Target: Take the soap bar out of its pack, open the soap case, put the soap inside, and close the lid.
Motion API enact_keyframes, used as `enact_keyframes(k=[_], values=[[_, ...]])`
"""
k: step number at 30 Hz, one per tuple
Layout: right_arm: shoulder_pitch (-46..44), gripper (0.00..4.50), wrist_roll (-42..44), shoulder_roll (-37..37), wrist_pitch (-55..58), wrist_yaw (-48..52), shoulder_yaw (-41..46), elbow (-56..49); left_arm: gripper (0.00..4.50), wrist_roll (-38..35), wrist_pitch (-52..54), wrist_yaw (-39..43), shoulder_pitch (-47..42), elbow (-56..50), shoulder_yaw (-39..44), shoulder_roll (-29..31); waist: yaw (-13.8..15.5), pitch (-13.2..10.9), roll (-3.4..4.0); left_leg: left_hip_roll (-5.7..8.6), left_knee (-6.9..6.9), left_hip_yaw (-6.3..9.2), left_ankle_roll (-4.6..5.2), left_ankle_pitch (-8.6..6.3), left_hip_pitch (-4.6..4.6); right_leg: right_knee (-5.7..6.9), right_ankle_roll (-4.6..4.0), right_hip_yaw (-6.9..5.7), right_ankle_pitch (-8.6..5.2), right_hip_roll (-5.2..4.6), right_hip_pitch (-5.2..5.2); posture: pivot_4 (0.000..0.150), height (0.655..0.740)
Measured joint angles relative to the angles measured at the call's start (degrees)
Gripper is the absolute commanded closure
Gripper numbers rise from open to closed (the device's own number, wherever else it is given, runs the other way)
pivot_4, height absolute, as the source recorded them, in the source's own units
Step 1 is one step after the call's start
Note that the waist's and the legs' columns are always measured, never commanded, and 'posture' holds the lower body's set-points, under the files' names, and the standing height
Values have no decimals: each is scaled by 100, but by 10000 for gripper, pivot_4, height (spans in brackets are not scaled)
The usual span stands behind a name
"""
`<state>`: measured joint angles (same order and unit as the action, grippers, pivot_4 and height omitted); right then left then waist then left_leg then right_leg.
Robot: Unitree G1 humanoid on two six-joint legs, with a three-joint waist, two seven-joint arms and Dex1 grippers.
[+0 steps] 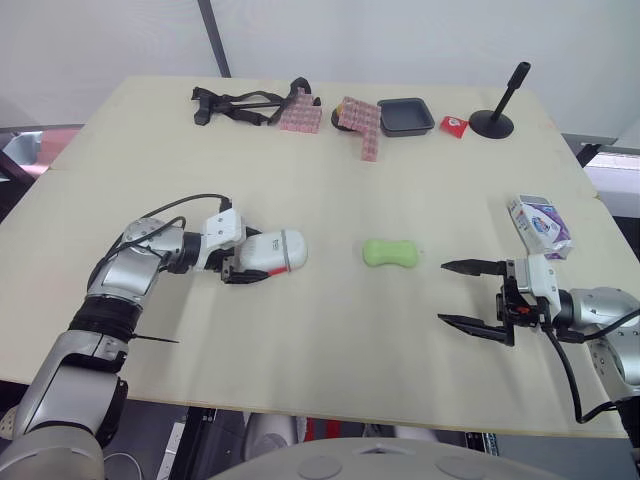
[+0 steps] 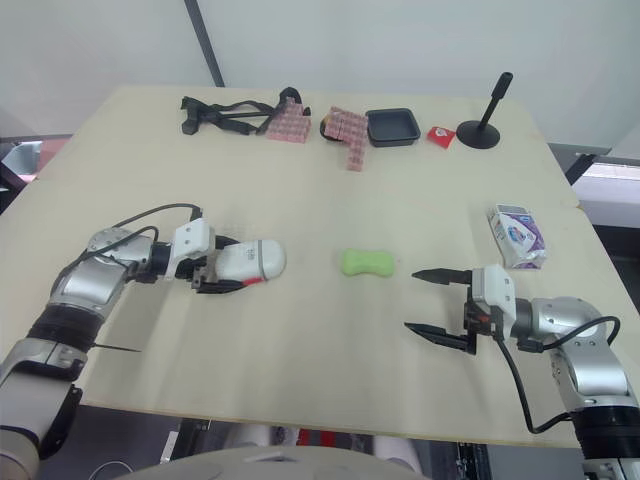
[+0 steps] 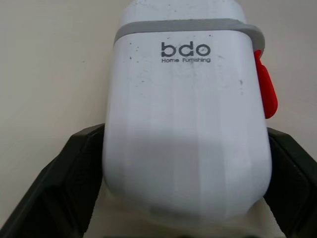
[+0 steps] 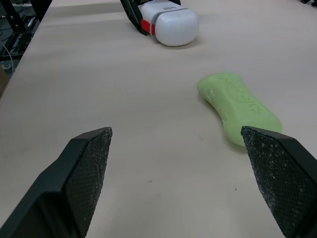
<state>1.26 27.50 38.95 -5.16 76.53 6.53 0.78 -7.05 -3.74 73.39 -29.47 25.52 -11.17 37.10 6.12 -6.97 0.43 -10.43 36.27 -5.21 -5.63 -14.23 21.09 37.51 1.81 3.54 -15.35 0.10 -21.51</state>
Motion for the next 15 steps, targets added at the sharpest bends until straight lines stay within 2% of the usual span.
enact_keyframes(k=[10, 15], values=[[12, 0, -5, 0, -19, 0, 1, 2, 5181, 49, -261, 2, 0, 39, 0, 0, 0, 0, 0, 0, 0, 0, 0, 0, 1, -1, 0, -1, 0, 0, 0, 1500, 7400], [-170, 0, 95, 80, 390, -65, 5, -162, 5181, 24, -424, 40, 11, 39, 1, -4, -9, 0, 0, -1, -1, 0, 0, 0, -1, 0, 0, -1, 0, 1, 0, 1500, 7400]])
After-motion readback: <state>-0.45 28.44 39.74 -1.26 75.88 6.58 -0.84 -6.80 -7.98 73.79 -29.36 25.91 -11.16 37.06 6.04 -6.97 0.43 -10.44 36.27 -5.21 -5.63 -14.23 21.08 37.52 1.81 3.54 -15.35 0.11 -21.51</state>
